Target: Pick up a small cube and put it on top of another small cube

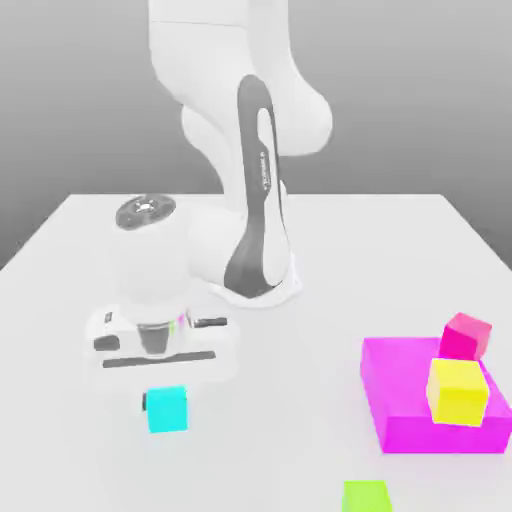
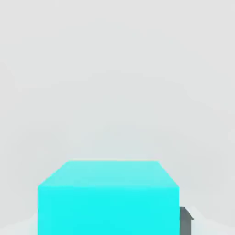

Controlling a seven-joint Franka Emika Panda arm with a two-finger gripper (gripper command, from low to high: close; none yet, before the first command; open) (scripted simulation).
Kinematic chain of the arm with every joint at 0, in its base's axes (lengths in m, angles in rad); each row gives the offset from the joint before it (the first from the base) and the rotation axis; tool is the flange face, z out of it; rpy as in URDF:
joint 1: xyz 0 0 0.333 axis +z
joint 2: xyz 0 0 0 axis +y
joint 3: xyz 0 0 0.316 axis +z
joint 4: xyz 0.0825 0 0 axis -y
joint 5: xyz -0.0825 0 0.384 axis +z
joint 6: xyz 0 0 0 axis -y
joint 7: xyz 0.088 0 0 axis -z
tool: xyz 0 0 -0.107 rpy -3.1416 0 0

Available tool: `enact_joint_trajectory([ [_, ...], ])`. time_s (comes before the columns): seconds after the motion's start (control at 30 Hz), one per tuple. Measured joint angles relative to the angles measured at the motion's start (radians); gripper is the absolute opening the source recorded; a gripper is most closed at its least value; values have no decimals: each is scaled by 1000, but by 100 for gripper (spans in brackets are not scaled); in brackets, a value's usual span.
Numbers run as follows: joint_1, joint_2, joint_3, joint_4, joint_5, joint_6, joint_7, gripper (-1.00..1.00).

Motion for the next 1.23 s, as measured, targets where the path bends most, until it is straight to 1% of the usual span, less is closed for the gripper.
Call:
enact_joint_trajectory([
  [0.1, 36, -37, -46, -5, -36, -28, 25, -100],
  [0.27, 104, -139, -144, -24, -158, -106, 114, -100],
  [0.37, 116, -200, -172, -38, -227, -153, 166, -100],
  [0.47, 113, -254, -178, -50, -275, -199, 201, -100],
  [0.53, 152, -247, -149, -2, -295, -239, 168, -100],
  [0.7, 250, -184, -63, 170, -312, -346, 13, -100],
  [0.93, 360, -77, 106, 419, -316, -491, -227, -100],
  [1.0, 373, -20, 124, 447, -321, -463, -249, -100],
  [1.07, 378, 48, 126, 457, -326, -406, -252, -100],
  [1.1, 380, 75, 124, 460, -328, -382, -252, 100],
  [1.23, 380, 75, 124, 460, -328, -382, -252, 100],
])
